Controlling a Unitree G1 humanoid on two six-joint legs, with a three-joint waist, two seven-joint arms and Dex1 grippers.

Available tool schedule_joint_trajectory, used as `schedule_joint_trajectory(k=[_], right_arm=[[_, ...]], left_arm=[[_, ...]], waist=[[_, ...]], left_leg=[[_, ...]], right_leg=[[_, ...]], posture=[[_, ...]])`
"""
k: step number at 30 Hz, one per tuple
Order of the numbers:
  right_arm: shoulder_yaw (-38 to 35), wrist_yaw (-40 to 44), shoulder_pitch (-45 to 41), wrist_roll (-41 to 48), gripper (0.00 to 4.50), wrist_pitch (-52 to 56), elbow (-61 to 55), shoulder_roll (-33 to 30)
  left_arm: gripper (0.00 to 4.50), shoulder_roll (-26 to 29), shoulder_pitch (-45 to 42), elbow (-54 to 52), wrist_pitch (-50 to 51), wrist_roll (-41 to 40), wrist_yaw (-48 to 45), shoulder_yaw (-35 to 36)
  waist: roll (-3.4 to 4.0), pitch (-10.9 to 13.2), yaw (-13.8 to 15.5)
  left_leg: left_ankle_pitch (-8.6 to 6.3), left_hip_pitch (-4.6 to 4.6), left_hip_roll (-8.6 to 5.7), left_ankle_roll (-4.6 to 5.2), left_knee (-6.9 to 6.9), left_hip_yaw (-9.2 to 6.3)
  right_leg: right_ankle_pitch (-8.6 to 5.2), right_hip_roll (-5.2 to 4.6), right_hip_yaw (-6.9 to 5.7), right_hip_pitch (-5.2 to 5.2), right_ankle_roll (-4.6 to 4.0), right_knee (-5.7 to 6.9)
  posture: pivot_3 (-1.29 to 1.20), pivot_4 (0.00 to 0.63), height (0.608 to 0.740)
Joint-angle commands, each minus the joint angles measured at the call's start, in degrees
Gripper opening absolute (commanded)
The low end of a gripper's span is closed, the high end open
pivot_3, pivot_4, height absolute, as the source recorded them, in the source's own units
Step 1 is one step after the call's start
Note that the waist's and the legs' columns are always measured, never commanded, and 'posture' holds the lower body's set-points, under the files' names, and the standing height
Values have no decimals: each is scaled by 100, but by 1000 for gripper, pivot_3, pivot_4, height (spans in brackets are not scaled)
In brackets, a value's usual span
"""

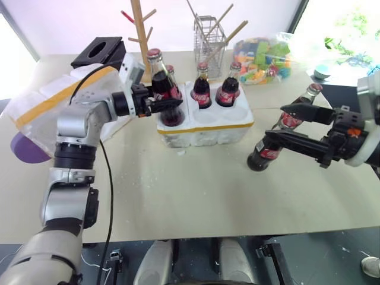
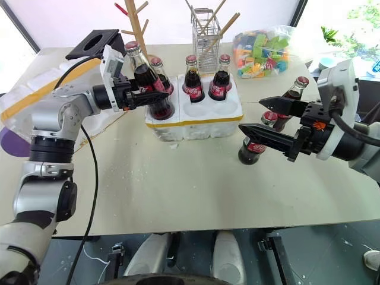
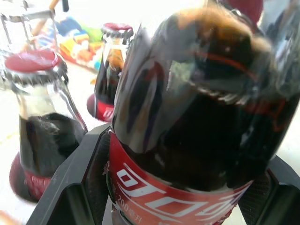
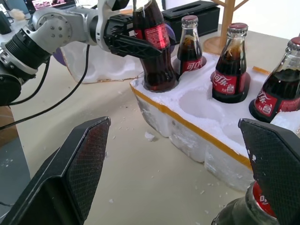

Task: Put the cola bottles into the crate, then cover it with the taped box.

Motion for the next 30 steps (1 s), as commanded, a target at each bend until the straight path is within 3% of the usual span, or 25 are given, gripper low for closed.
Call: schedule_joint_trajectory(k=[1,11,13,15,17,25,30], right_arm=[[-229,21,34,-12,4500,-103,-120,33],[-106,24,-10,-113,4500,-177,-111,104],[-116,27,-2,-122,4500,-172,-123,109],[-160,40,46,-128,4500,-158,-146,118],[-228,57,128,-150,4500,-132,-162,115],[-1223,644,1211,-414,4500,99,-260,79],[-1772,831,2216,-1027,4500,96,-355,379]], left_arm=[[2833,242,-25,-305,-233,44,-221,-48],[2833,-525,99,845,-1544,936,415,-581],[3865,-541,85,967,-1648,985,397,-580],[4454,-487,87,904,-1643,931,297,-524],[4454,-402,36,791,-1517,800,238,-386],[4454,213,-346,-477,253,-1043,-368,773],[4454,1190,-207,-1445,1620,-2219,-1291,979]], waist=[[0,0,-5],[1,-1,6],[7,-5,20],[6,-6,16],[6,-6,10],[3,-4,2],[5,-5,-10]], left_leg=[[0,0,0,0,0,1],[0,5,0,0,1,6],[0,9,0,0,2,7],[0,14,0,0,2,6],[0,16,0,0,4,6],[0,11,3,0,1,4],[0,32,4,0,-3,7]], right_leg=[[0,0,1,0,0,0],[3,0,7,3,-4,-1],[3,-1,8,6,-4,0],[3,-1,8,12,-4,0],[4,-1,8,14,-5,0],[4,5,7,7,-5,2],[3,6,7,24,-5,3]], posture=[[0,150,740],[0,150,740],[0,150,740],[0,150,740],[0,150,740],[0,150,740],[0,150,740]])
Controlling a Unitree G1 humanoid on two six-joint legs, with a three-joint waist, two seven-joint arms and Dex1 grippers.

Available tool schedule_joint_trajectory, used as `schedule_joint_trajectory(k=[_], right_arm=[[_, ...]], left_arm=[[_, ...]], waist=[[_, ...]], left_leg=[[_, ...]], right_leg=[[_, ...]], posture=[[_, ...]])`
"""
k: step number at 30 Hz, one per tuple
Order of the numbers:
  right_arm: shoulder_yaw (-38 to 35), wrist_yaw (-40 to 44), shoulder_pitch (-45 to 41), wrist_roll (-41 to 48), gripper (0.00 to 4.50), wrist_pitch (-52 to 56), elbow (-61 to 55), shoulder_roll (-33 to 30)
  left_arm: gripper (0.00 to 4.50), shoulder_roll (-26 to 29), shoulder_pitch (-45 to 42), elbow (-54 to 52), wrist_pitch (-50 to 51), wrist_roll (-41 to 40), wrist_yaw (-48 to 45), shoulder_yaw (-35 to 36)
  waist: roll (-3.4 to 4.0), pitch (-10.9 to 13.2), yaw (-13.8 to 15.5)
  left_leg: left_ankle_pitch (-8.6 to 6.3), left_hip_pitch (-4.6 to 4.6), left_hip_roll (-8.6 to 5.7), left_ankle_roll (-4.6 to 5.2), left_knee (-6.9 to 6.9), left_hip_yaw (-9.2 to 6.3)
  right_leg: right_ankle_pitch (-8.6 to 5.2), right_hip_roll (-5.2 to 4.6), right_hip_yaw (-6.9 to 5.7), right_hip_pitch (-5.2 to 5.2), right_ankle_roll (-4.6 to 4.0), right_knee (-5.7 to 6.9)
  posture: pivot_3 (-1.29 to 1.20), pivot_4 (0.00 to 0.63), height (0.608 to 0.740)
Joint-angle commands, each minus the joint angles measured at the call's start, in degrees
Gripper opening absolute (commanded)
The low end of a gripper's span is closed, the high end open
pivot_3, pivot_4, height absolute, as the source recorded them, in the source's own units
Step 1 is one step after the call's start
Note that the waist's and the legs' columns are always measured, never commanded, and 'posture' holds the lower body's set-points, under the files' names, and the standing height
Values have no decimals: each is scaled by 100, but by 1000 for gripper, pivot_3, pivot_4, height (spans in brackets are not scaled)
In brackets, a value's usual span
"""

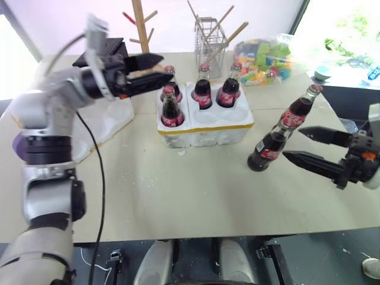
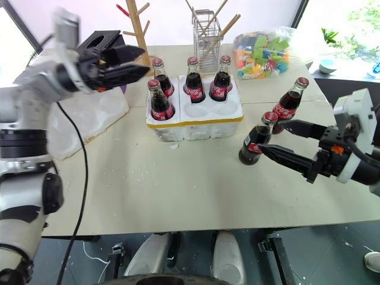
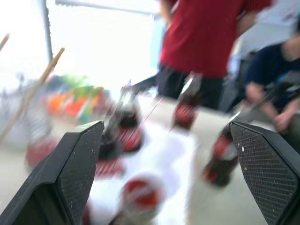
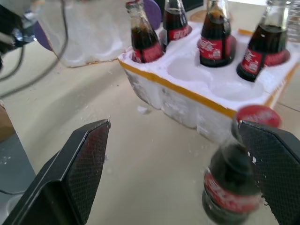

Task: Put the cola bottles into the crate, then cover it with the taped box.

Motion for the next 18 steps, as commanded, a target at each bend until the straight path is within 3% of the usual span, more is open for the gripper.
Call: schedule_joint_trajectory(k=[1,3,5,11,18], right_arm=[[-272,-14,404,-506,4500,-169,-161,292],[200,-327,579,-1030,4500,-472,-216,722],[651,-508,613,-1436,4500,-703,-249,1012],[1960,-1195,148,-2409,4500,-1410,253,2311],[2350,-1152,-650,-2702,4500,-1636,969,2559]], left_arm=[[4454,650,300,-902,589,-611,-777,-40],[4454,1159,944,-1513,463,-447,-1271,-462],[4454,1332,1339,-1787,152,-225,-1391,-718],[4454,1057,1718,-1936,-449,189,-1044,-1067],[4454,901,1691,-1980,-425,101,-832,-1014]], waist=[[1,0,-15],[8,-8,-37],[17,-14,-27],[11,-11,2],[16,-9,-13]], left_leg=[[0,4,2,0,0,2],[0,28,6,-1,-13,15],[-1,47,12,-2,-21,26],[1,33,24,-6,-8,31],[1,31,35,-5,-27,49]], right_leg=[[0,3,1,2,-1,0],[-1,5,13,12,-3,0],[-15,4,20,31,-27,-4],[-6,7,23,25,-44,-15],[-4,19,28,2,-39,-12]], posture=[[0,150,740],[0,150,740],[0,150,740],[0,150,740],[0,150,740]])
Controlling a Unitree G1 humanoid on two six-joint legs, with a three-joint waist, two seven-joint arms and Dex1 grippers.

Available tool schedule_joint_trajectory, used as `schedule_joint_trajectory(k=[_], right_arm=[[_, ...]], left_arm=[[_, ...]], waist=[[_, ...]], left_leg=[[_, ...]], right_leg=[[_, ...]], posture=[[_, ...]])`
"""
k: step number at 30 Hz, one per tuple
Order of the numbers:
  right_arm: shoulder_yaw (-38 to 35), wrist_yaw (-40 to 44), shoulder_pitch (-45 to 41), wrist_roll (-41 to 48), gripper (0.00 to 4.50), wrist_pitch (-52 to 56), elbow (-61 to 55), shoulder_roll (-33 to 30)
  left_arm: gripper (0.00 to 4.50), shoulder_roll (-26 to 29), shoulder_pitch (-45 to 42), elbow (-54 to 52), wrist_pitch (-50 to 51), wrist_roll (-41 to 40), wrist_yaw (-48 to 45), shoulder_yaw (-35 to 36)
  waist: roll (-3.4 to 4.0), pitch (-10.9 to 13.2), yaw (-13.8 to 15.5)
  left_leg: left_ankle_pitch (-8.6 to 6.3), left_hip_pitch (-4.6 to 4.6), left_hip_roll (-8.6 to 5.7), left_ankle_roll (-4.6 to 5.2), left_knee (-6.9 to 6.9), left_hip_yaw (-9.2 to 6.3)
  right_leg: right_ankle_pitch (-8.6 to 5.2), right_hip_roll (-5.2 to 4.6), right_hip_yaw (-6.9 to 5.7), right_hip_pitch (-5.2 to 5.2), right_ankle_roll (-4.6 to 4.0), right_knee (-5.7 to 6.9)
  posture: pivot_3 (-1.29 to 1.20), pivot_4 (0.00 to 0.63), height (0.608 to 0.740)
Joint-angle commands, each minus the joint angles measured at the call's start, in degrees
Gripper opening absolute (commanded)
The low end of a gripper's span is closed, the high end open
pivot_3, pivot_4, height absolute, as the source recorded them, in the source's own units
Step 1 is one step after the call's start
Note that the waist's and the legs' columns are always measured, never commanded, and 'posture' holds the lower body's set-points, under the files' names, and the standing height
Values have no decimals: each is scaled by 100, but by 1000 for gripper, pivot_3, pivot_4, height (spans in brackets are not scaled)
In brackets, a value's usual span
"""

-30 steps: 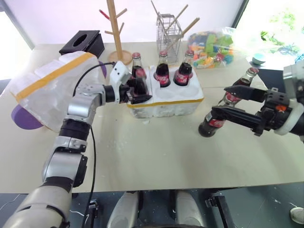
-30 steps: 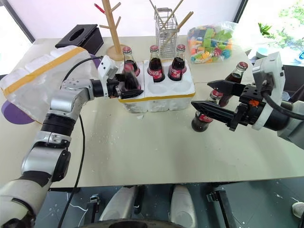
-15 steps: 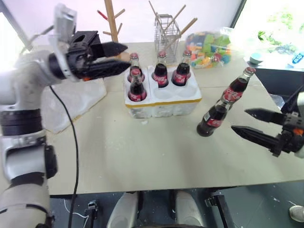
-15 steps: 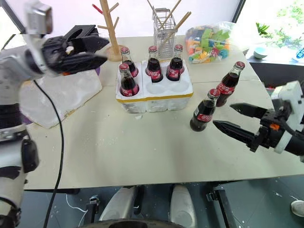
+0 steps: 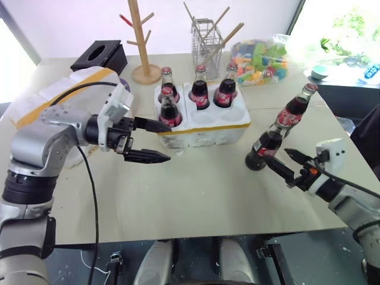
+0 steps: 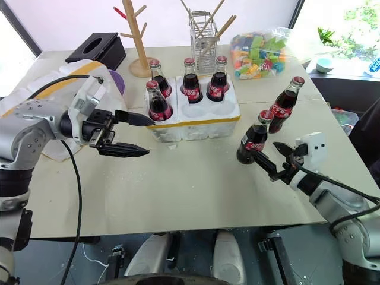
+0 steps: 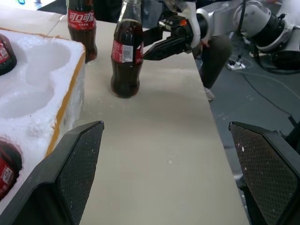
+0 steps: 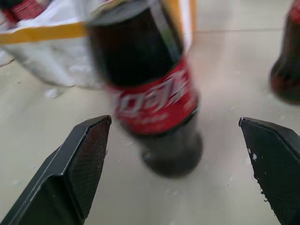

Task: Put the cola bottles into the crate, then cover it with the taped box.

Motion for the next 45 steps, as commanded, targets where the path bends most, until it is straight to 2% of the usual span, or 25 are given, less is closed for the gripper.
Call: schedule_joint_trajectory(k=[1,16,18,21,26,31,33,37,40,45], right_arm=[[69,122,-305,-91,4500,-184,197,41],[592,289,-1141,-224,4500,-181,728,337],[599,237,-1219,-268,3969,-164,824,377],[550,317,-1245,-207,2835,-162,646,362],[313,401,-1912,436,2825,102,340,223],[591,460,-3561,770,2825,465,699,115],[864,467,-4358,654,2825,507,1160,284],[1542,670,-5378,64,2825,275,2189,728],[2009,810,-5742,-565,2825,-156,2973,1056],[2323,1092,-5876,-1068,2825,-543,3671,1463]], left_arm=[[4454,15,-92,-156,-82,-63,73,135],[4454,-29,-223,-41,-207,-17,331,173],[4500,-60,-266,-31,-198,-51,376,189],[4500,-98,-291,20,-233,-8,505,214],[4500,-11,-229,42,-8,-240,777,586],[4500,108,-16,-120,368,-641,1044,1107],[4500,141,89,-181,346,-633,1124,1156],[4500,110,169,-292,323,-674,1305,1186],[4500,119,238,-421,325,-722,1389,1206],[4500,201,415,-592,281,-737,1461,1243]], waist=[[0,0,1],[0,0,2],[0,0,0],[0,0,1],[11,12,-57],[31,35,-173],[31,35,-174],[28,35,-147],[25,34,-135],[25,37,-132]], left_leg=[[0,0,2,0,-2,2],[0,3,11,0,3,22],[0,3,11,0,3,23],[0,4,11,0,2,24],[0,3,14,0,-1,27],[0,1,16,1,-1,38],[0,2,24,1,-7,38],[-1,3,34,1,-10,39],[-1,2,32,1,-7,45],[-1,-11,25,-1,-7,46]], right_leg=[[0,2,0,-2,0,1],[2,7,5,-2,-1,3],[2,7,5,-2,-1,3],[4,8,5,-3,2,4],[11,10,8,-8,15,5],[14,11,19,-18,16,11],[15,21,18,-22,16,11],[17,33,19,-23,11,11],[20,29,20,-22,10,9],[22,23,22,-37,9,11]], posture=[[0,150,740],[0,150,740],[0,150,740],[0,150,740],[0,150,740],[0,150,740],[0,150,740],[0,150,740],[0,150,740],[0,150,740]])
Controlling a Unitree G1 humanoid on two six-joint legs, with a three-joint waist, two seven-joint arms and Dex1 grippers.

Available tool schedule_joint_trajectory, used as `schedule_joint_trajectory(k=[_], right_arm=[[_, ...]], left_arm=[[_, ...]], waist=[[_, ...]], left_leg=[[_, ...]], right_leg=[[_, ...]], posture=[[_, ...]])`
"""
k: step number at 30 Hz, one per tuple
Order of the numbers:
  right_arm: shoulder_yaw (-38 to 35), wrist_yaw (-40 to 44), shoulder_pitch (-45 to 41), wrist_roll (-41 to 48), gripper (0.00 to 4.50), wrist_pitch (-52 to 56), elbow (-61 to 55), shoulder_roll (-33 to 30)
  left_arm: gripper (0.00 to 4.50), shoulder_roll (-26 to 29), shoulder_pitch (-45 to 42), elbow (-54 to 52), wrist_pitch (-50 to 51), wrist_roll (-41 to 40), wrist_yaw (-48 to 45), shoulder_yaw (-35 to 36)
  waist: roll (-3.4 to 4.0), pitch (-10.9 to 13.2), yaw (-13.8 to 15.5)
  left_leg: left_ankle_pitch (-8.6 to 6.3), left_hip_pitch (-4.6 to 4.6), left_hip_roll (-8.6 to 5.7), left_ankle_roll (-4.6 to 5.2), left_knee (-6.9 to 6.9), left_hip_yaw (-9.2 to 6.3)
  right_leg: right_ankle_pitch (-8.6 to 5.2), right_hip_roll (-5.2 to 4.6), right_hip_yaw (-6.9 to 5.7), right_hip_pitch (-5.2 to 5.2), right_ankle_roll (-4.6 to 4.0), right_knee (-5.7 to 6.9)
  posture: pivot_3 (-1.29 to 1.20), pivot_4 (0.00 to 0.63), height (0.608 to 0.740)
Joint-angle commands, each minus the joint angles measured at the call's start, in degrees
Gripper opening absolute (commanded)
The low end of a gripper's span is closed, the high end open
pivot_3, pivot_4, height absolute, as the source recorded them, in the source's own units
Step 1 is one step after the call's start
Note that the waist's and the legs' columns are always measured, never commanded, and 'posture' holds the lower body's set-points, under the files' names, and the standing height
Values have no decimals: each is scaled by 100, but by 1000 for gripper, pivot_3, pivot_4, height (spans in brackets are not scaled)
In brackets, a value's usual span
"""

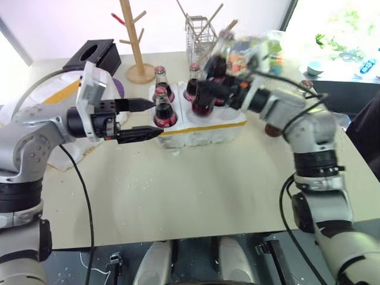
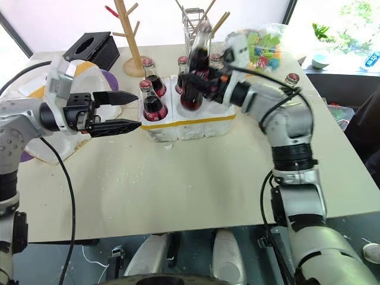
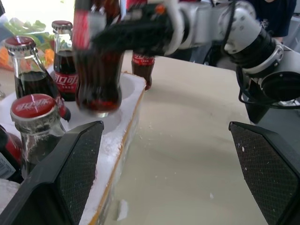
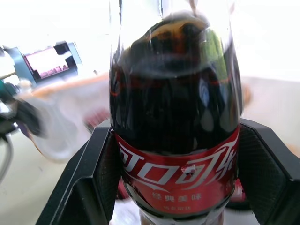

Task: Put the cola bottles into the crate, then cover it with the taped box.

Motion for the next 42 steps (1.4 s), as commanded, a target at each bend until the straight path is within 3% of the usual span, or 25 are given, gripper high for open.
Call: schedule_joint_trajectory(k=[1,6,8,10,13,15,22,26,32,42], right_arm=[[-50,246,-340,-209,2825,-419,-5,151],[514,204,-166,-1223,2825,-984,416,244],[475,192,-85,-1255,3866,-958,527,366],[437,193,11,-1301,4485,-951,538,451],[373,98,207,-1404,4485,-988,227,426],[18,47,495,-1184,4485,-641,-569,115],[-1981,-487,1761,609,4485,1518,-3480,-939],[-2711,-1038,2685,697,4485,1980,-4178,-1265],[-2970,-1607,3487,-57,4485,1422,-3652,-1278],[-2314,-1446,2729,-630,4485,330,-1885,-1041]], left_arm=[[4500,142,38,-208,-58,-80,50,229],[4500,169,101,-250,-60,-109,99,300],[4500,160,105,-236,-82,-86,87,287],[4500,154,110,-211,-124,-55,70,252],[4500,121,60,-167,-149,-45,45,161],[4500,61,-18,-164,-133,-66,17,61],[4500,-111,-191,-167,-120,-85,-110,-240],[4500,-249,-327,-53,-218,29,-172,-435],[4500,-460,-621,134,-345,174,-273,-705],[4500,-472,-696,138,-351,207,-287,-693]], waist=[[0,1,-14],[0,0,-47],[0,0,-46],[0,0,-33],[-1,0,-21],[0,0,5],[-3,-2,11],[-4,-3,-19],[-4,-3,9],[-4,-3,-15]], left_leg=[[0,-6,0,-1,0,1],[-1,-9,3,-6,-3,5],[2,-8,5,-10,-3,4],[3,-8,6,-12,-1,4],[3,-8,5,-13,0,3],[3,-8,5,-13,0,3],[2,-8,5,-12,0,1],[-1,12,17,-7,-4,7],[0,14,18,-7,14,21],[0,19,20,-6,8,25]], right_leg=[[1,0,1,-9,-1,3],[3,5,6,-27,-4,23],[6,8,7,-27,-8,24],[7,9,7,-26,-10,25],[7,9,7,-24,-10,24],[7,9,7,-24,-10,23],[7,7,6,-18,-10,19],[5,15,9,2,-12,10],[-5,16,18,14,-32,0],[5,20,24,14,-13,-1]], posture=[[0,150,740],[0,150,740],[0,150,740],[0,150,740],[0,150,740],[0,150,740],[0,150,740],[0,150,740],[0,150,740],[0,150,740]])
